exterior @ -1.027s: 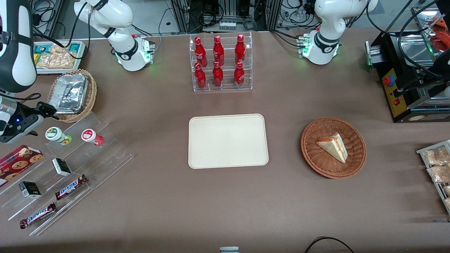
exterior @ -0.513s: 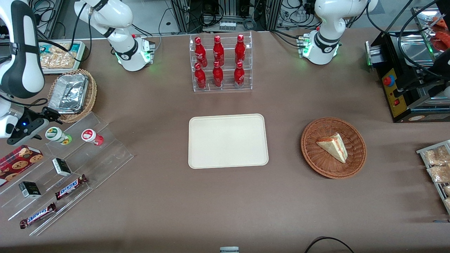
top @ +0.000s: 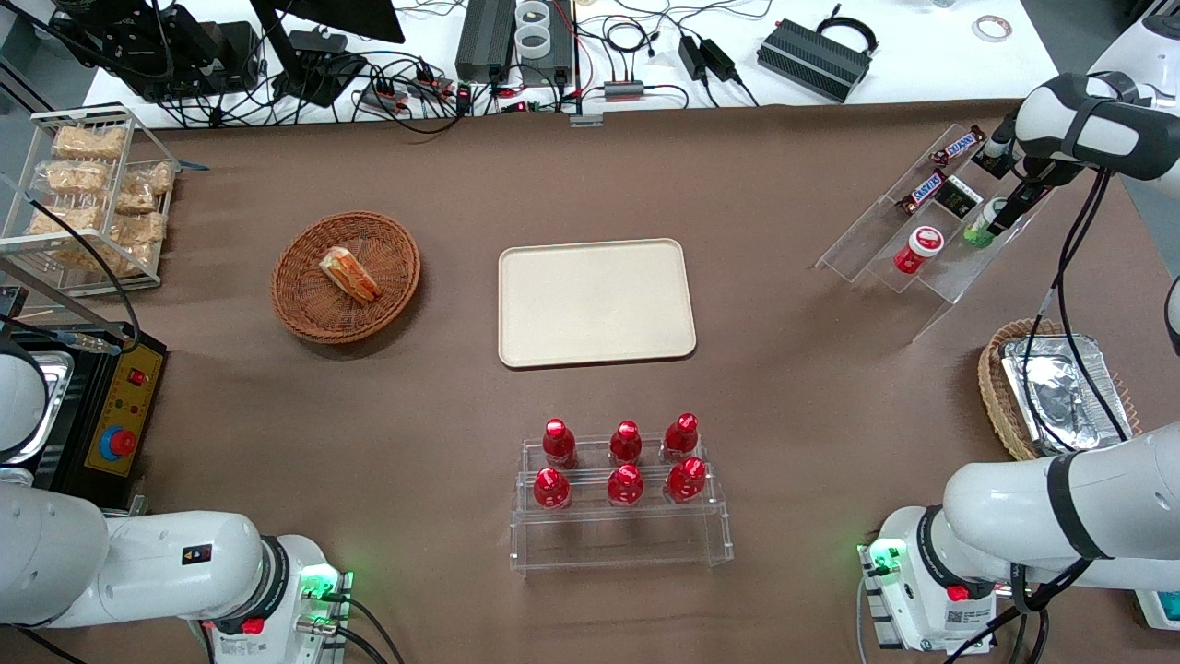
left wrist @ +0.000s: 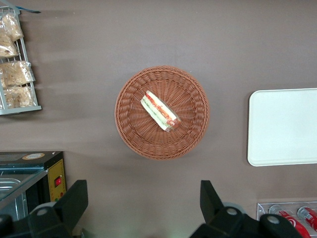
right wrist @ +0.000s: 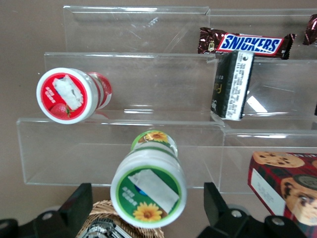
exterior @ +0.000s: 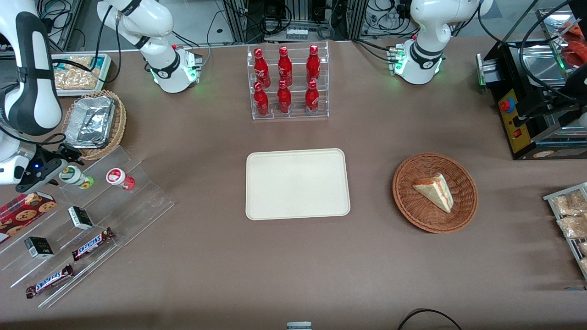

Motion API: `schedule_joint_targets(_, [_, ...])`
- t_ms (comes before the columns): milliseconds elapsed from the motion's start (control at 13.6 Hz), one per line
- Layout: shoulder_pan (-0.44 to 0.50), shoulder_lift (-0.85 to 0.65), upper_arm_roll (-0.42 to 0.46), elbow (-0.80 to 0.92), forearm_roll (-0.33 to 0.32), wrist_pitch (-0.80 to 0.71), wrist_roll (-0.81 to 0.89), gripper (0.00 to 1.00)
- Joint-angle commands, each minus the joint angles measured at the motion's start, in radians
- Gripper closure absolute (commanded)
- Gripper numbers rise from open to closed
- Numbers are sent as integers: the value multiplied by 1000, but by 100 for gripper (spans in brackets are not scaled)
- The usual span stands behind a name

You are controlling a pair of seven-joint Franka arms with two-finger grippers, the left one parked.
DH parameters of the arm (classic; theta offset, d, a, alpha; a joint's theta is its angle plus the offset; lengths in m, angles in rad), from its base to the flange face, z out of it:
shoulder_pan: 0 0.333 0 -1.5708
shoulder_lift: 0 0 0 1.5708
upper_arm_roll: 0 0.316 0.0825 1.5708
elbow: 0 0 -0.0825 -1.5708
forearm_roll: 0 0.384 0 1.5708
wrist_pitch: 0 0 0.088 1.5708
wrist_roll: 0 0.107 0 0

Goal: Place green gum on tray
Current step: 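Close the right gripper on the green-lidded gum tub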

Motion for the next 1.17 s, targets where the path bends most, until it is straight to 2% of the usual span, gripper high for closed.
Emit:
schedule_joint_targets(0, [-11,-7,8,-34,6,44,-16,26])
schedule_joint_targets(73, [-8,-10,8,-34,6,43,-16,60])
schedule_joint_targets(147, [-6,-11,8,-32,6,41,-15,87])
schedule_joint_targets(220, [-3,-11,8,-31,6,39,-11,100])
schedule_joint_targets(440, [0,-16,14,-9,6,20,-4,100])
schedule_joint_targets(807, [46,1,16,146,8,-129,34,100])
schedule_joint_targets(1100, [110,6,16,175,8,-191,200,100])
